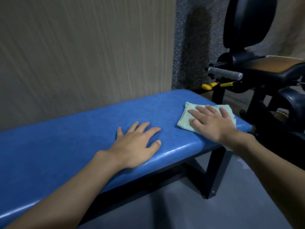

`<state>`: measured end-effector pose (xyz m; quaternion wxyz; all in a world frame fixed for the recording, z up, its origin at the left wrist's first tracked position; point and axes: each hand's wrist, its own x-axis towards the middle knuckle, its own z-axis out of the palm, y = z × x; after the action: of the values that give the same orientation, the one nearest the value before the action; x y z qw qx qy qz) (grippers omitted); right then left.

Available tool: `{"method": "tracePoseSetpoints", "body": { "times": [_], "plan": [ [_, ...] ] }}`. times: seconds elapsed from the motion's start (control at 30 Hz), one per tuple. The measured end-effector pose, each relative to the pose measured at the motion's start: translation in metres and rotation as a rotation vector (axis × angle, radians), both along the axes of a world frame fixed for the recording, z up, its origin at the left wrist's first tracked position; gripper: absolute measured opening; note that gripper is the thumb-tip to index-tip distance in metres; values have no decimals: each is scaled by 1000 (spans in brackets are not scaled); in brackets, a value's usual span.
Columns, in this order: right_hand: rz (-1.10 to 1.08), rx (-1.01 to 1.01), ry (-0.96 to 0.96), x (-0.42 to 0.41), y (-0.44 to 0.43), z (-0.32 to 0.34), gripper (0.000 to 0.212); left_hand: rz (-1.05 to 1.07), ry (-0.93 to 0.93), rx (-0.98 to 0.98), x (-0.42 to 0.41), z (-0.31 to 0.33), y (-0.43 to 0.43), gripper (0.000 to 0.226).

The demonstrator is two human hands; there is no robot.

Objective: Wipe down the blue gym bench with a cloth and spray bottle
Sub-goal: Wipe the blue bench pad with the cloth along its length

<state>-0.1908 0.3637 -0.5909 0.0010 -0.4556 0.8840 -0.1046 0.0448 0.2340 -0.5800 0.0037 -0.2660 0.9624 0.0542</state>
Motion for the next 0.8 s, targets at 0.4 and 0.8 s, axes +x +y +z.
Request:
{"method": "tracePoseSetpoints", "body": {
  "times": [0.4, 0.8],
  "plan": [
    [-340, -235, -73, 0, 31, -21, 53, -6, -3, 17, 5, -1, -1, 57],
    [-289, -263, 2, 101, 7, -37, 52, -12, 31, -5, 64, -4, -13, 67]
  ]
}}
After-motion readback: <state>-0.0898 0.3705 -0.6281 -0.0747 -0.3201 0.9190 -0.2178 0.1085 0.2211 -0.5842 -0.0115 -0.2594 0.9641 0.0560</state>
